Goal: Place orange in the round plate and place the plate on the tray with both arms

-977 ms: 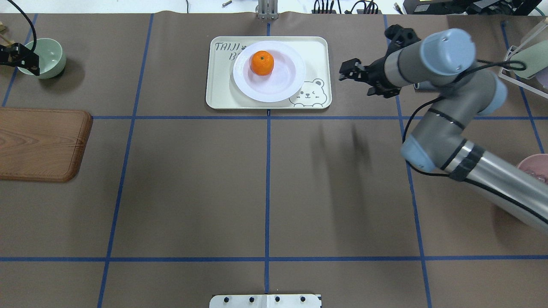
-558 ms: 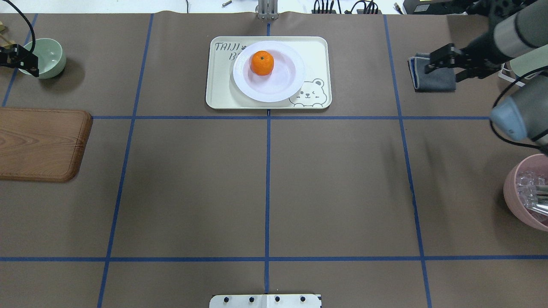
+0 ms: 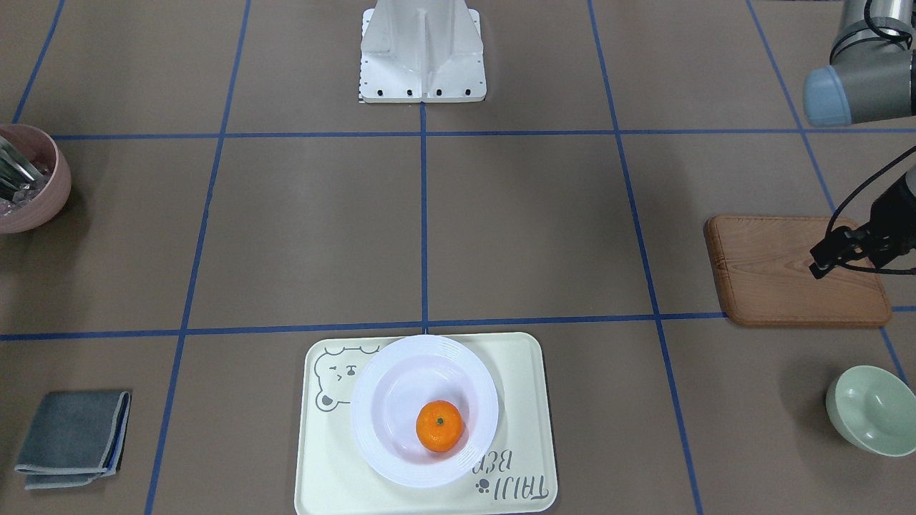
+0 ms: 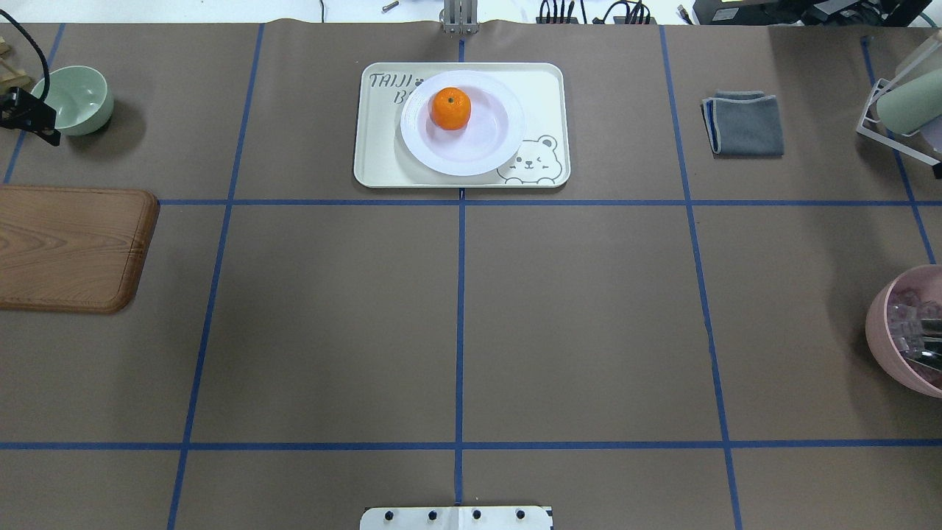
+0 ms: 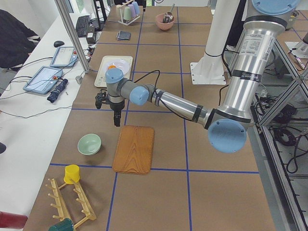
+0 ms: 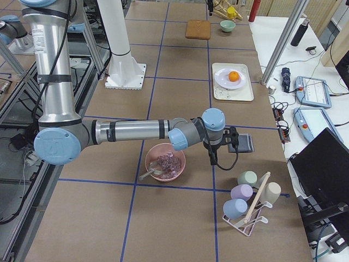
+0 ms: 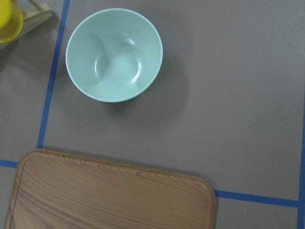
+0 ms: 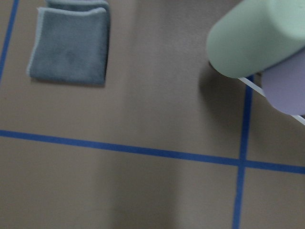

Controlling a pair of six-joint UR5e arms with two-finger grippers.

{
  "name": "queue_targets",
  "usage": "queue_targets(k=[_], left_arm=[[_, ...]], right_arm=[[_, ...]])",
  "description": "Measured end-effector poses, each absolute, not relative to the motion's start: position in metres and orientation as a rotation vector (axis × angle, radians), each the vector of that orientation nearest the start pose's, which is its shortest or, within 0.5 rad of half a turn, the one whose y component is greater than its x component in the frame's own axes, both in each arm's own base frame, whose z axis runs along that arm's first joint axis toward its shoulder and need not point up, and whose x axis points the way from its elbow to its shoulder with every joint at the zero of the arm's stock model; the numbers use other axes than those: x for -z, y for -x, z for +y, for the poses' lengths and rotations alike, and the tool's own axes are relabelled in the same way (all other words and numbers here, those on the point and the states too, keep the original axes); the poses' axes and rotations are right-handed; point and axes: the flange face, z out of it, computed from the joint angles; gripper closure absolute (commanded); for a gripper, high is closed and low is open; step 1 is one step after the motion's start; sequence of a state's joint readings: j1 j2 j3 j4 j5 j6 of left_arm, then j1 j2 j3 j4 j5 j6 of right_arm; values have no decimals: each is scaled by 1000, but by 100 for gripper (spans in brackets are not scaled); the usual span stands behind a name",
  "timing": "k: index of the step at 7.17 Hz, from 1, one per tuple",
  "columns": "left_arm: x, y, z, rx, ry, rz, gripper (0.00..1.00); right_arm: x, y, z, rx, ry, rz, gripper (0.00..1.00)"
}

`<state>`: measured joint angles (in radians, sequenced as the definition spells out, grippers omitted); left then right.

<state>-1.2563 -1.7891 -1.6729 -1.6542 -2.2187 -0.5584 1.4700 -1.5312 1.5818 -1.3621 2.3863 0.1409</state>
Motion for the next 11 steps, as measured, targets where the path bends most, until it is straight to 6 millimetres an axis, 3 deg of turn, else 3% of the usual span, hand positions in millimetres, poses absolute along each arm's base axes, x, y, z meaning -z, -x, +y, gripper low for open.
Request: queue_targets(k=[1,2,4,6,11], left_arm=[[-503,-93,-574,77,-85,738,2],[-518,-72,-568,55,-87,727,2],[-527,-28,-558,-2,-69,694,2],[-548,10,-533,-39,-37,680,2],[-601,40,-480,39,62,785,2]], right_arm=[[-618,-37,-517,97,-109,-789,0],[-615,-59,-508,109,-64,-757,0],[-607,-77,-483,89,39,-708,0],[-614,-79,-467,63,83,-727,0],[-665,-74,-474,63,53,-787,0]])
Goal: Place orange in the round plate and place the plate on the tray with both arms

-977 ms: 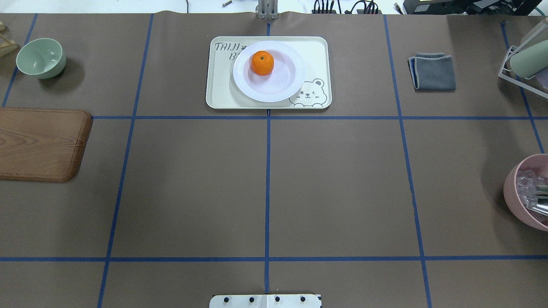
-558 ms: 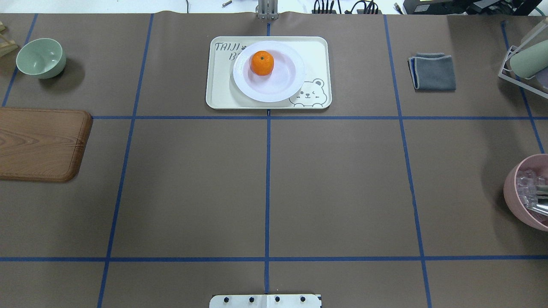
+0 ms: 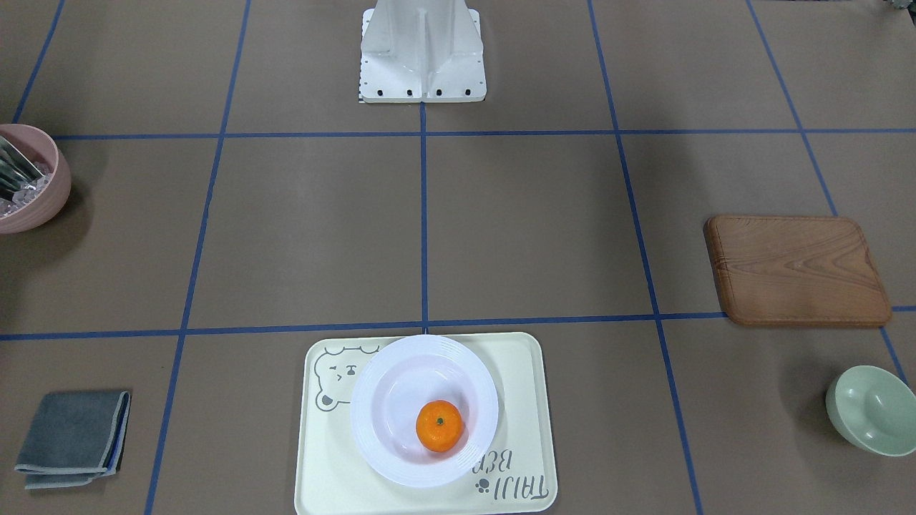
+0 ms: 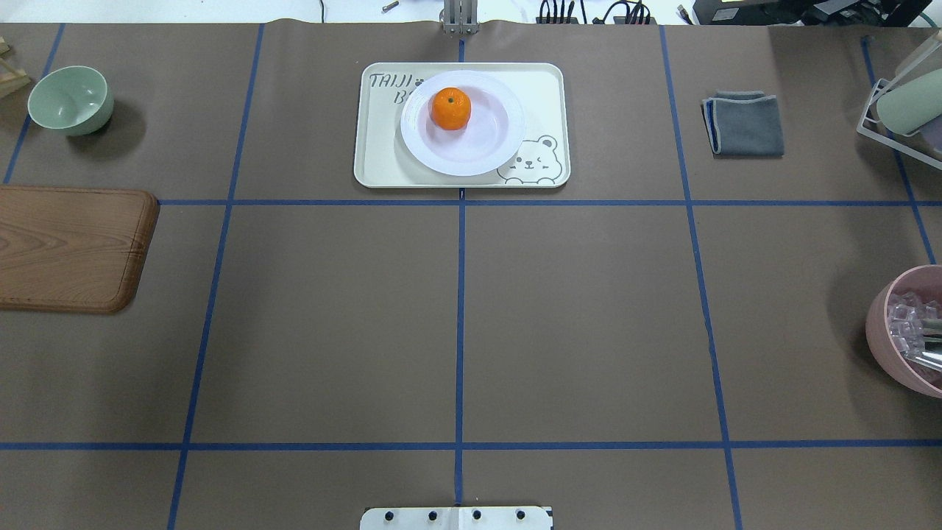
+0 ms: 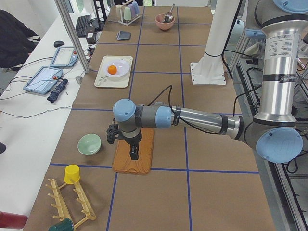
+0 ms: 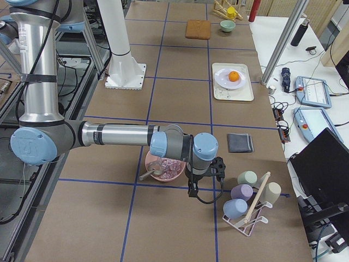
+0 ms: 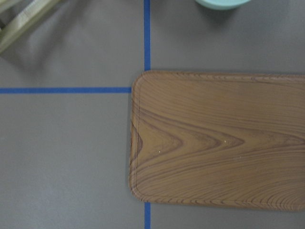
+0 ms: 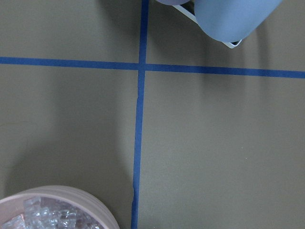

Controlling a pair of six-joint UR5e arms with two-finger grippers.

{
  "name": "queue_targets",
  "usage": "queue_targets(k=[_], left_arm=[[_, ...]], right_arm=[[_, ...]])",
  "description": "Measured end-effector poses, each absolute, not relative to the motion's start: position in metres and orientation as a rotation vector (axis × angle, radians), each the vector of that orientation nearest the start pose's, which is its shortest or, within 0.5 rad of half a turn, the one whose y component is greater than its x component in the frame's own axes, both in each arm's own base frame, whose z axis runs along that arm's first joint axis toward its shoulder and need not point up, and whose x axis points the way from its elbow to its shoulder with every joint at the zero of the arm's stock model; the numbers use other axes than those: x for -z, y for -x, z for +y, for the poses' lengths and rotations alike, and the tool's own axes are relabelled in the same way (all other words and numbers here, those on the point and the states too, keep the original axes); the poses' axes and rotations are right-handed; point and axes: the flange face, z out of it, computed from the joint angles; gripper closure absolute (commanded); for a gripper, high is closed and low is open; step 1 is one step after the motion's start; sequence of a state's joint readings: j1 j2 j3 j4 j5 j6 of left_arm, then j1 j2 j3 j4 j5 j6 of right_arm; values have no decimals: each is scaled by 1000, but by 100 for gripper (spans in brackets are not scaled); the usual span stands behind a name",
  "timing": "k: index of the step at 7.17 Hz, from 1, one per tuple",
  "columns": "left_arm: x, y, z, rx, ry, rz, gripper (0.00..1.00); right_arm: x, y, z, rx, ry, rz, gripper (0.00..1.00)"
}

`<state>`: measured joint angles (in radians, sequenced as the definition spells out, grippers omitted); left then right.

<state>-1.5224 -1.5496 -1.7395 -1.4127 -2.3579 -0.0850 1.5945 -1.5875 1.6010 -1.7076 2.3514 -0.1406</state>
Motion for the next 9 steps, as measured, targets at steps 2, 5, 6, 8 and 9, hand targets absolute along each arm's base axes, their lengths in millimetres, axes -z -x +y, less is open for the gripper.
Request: queue_targets(k=[2,5,6,8,9], left_arm=[[-620,58,-465,91,86,787,2],[-638,62,-461,112,116,784,2],[-638,62,-461,113,118,783,2],[-638,62,-461,114,119,784,2],[-638,62,-462,114,119,784,2]], right_arm=[[-670,-73,-472,50,63,-804,0],[-672,-73,-471,43,68,-814,0],[-672,-73,-471,43,68,-814,0],[-670,-73,-472,44,65,-814,0],[-670,-73,-472,44,64,-814,0]])
